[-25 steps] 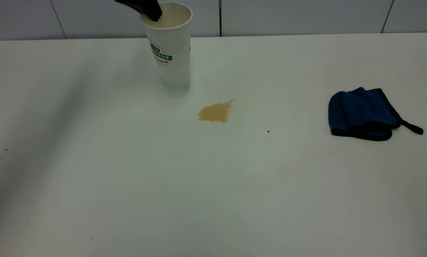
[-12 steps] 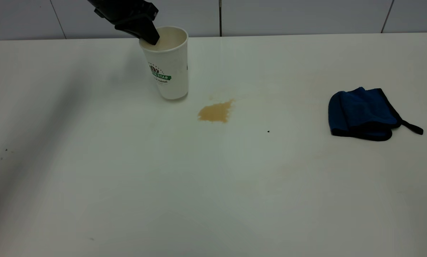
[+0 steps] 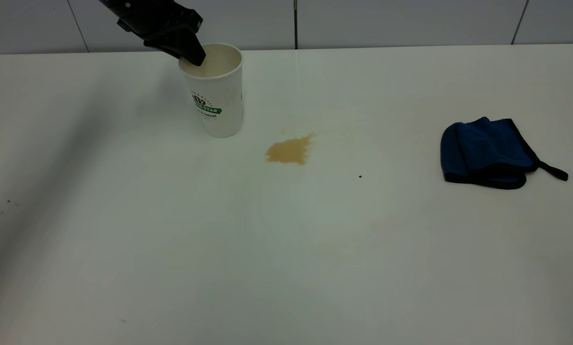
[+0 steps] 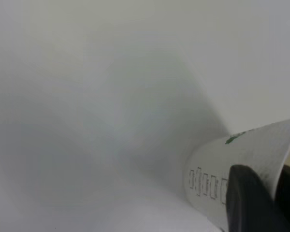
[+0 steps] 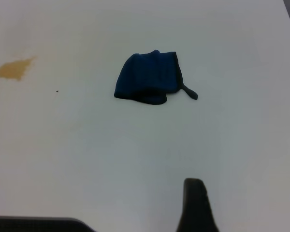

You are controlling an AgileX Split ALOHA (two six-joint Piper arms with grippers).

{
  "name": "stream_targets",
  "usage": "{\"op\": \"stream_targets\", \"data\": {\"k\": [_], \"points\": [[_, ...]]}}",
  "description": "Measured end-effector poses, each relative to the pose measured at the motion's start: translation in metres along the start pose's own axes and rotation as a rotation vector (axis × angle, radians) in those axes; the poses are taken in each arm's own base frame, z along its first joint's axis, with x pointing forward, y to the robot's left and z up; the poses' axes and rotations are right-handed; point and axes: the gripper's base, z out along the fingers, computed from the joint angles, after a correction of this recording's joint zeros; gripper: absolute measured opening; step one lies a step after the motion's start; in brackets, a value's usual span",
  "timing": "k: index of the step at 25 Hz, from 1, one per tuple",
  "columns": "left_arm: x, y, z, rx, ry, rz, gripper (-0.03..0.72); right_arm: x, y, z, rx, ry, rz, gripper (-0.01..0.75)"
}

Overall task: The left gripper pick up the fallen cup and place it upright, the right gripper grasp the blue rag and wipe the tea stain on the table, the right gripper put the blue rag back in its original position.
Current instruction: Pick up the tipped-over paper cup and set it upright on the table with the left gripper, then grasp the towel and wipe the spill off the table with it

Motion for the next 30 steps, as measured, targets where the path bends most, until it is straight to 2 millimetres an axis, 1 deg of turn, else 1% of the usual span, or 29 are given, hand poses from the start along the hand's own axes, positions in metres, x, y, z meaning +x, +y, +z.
{"op": "stream_targets", "data": {"k": [4, 8, 10, 12, 14, 16, 18, 21, 25, 28, 30], "points": [[0.0, 0.0, 0.0, 0.0, 0.0, -0.003, 0.333, 0.0, 0.0, 0.0, 0.0, 0.0, 0.0, 0.563], [0.001, 0.003, -0.003, 0.0, 0.001, -0.008, 0.567, 0.0, 0.0, 0.0, 0.0, 0.0, 0.0, 0.563], [-0.002, 0.001, -0.011, 0.004, 0.009, 0.004, 0.674, 0.0, 0.0, 0.0, 0.0, 0.0, 0.0, 0.563], [-0.01, -0.002, -0.031, -0.001, 0.013, 0.034, 0.712, 0.0, 0.0, 0.0, 0.0, 0.0, 0.0, 0.563], [-0.022, -0.011, -0.062, -0.003, 0.008, 0.07, 0.713, 0.0, 0.0, 0.0, 0.0, 0.0, 0.0, 0.563], [-0.031, -0.02, -0.092, -0.011, 0.013, 0.092, 0.695, 0.0, 0.0, 0.0, 0.0, 0.0, 0.0, 0.563], [-0.038, -0.029, -0.122, -0.033, 0.028, 0.108, 0.656, 0.0, 0.0, 0.0, 0.0, 0.0, 0.0, 0.563], [-0.039, -0.039, -0.157, -0.076, 0.094, 0.106, 0.569, 0.0, 0.0, 0.0, 0.0, 0.0, 0.0, 0.563], [-0.034, -0.047, -0.198, -0.188, 0.191, 0.001, 0.462, 0.0, 0.0, 0.0, 0.0, 0.0, 0.0, 0.563], [-0.035, -0.046, -0.222, -0.313, 0.181, -0.039, 0.39, 0.0, 0.0, 0.0, 0.0, 0.0, 0.0, 0.563], [-0.035, -0.044, -0.239, -0.387, 0.161, -0.101, 0.351, 0.0, 0.0, 0.0, 0.0, 0.0, 0.0, 0.563]]}}
